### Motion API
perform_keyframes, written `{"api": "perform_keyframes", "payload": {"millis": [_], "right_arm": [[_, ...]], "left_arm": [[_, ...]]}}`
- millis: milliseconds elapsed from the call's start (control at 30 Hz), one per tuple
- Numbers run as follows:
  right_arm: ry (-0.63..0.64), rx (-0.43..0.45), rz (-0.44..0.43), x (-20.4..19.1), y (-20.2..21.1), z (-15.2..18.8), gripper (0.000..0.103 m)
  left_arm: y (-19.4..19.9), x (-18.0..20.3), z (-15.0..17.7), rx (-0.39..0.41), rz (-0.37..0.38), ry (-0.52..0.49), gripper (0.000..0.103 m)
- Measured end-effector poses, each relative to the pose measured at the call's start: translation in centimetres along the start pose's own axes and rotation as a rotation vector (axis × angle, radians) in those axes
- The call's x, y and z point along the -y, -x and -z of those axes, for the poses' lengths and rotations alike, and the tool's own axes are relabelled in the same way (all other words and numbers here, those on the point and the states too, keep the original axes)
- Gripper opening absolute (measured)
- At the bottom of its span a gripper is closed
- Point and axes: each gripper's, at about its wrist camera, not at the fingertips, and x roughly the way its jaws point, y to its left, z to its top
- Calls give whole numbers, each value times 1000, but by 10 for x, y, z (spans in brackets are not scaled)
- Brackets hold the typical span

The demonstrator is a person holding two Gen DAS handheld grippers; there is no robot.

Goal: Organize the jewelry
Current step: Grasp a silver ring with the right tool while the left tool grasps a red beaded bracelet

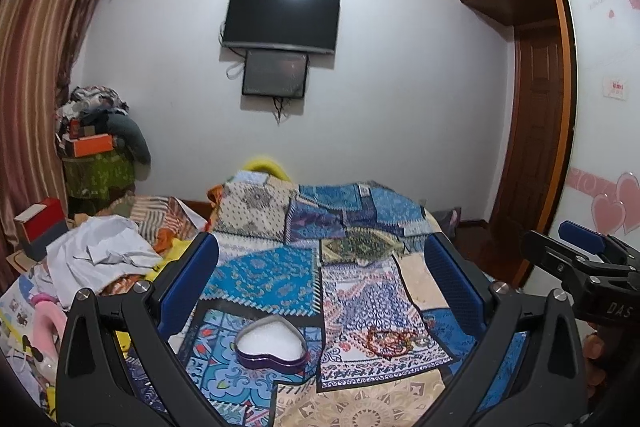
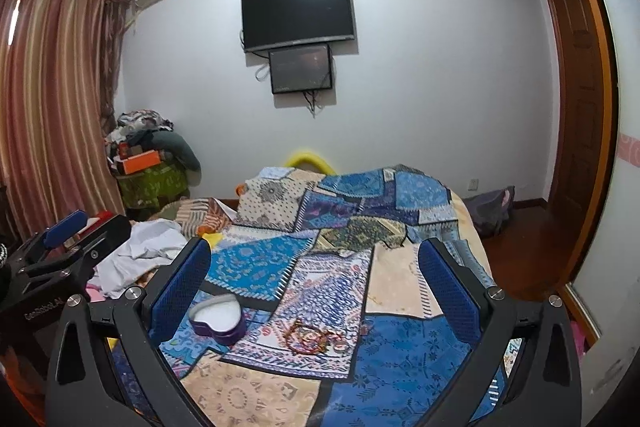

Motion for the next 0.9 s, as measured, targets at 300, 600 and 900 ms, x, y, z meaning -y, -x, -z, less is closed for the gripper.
{"api": "perform_keyframes", "payload": {"millis": [300,600,900], "right_arm": [[-6,-124,94,37,-39,23,103],[-19,-286,122,66,-77,51,102],[-63,-430,44,92,-117,77,75]], "left_arm": [[-70,-3,29,-203,-11,23,103],[-131,10,76,-391,23,-14,102],[-172,25,105,-525,88,-41,73]]}}
